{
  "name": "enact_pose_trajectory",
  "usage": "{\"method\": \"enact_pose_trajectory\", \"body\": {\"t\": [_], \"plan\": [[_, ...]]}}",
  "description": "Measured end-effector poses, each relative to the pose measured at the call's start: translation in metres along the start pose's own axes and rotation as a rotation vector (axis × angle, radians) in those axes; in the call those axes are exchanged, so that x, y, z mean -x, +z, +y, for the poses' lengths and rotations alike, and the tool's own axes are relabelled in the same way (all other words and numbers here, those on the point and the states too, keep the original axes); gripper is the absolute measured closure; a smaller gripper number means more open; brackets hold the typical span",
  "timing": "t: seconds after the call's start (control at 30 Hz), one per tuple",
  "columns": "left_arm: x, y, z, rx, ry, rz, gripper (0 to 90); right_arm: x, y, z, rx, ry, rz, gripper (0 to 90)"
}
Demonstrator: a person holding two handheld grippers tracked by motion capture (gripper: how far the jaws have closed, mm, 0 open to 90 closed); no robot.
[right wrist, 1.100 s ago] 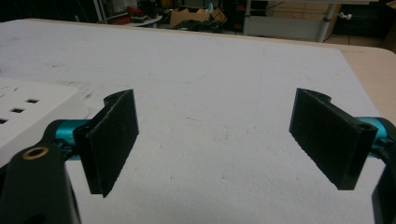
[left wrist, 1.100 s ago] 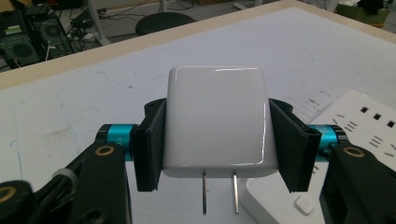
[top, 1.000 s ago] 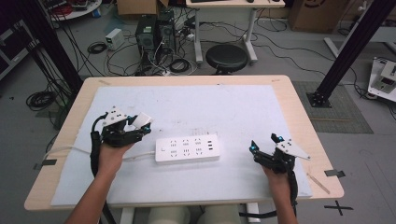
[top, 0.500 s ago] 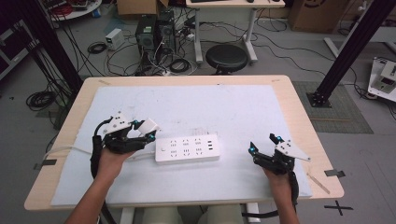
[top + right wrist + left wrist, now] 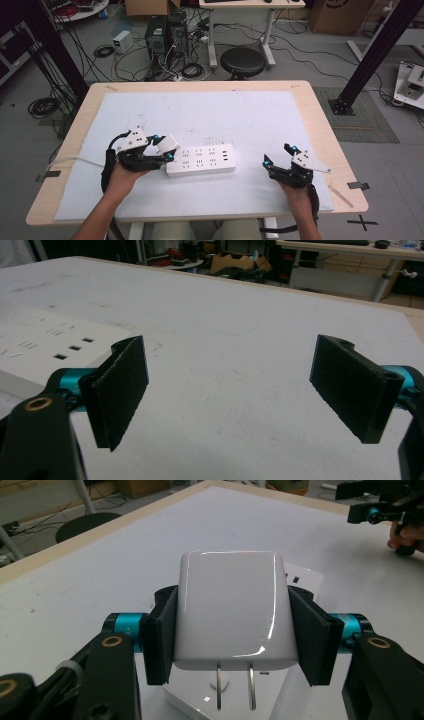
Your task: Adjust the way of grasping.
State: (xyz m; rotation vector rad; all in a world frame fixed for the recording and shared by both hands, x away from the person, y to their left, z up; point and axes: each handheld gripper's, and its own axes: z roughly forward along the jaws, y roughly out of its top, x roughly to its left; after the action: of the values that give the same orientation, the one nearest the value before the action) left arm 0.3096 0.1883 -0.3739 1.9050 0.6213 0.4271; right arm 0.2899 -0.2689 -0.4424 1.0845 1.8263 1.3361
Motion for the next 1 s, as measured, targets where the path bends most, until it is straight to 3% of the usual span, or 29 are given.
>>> {"method": "enact_pose_trajectory", "body": {"t": [0.1, 0.27, 0.33, 0.37, 0.6, 0.77, 1.0], "plan": [[0.004, 0.002, 0.0, -0.005, 0.014, -0.025, 42.5, -0.005, 0.0, 0.005, -0.001, -0.003, 0.031, 16.1], [0.01, 0.003, 0.0, -0.019, 0.08, -0.059, 42.5, -0.013, 0.001, 0.011, -0.017, -0.003, 0.115, 16.1], [0.013, 0.004, 0.0, -0.026, 0.098, -0.076, 42.5, -0.014, 0.001, 0.012, -0.023, -0.004, 0.126, 16.1], [0.014, 0.004, 0.0, -0.029, 0.108, -0.082, 42.5, -0.017, 0.001, 0.015, -0.028, 0.0, 0.161, 16.1], [0.021, 0.007, 0.0, -0.037, 0.144, -0.126, 42.5, -0.025, 0.002, 0.02, -0.043, -0.01, 0.236, 16.1], [0.028, 0.011, -0.002, -0.06, 0.195, -0.164, 42.5, -0.035, 0.005, 0.024, -0.056, 0.0, 0.308, 16.1], [0.034, 0.016, -0.004, -0.077, 0.231, -0.188, 42.5, -0.044, 0.009, 0.029, -0.071, 0.009, 0.373, 16.1]]}}
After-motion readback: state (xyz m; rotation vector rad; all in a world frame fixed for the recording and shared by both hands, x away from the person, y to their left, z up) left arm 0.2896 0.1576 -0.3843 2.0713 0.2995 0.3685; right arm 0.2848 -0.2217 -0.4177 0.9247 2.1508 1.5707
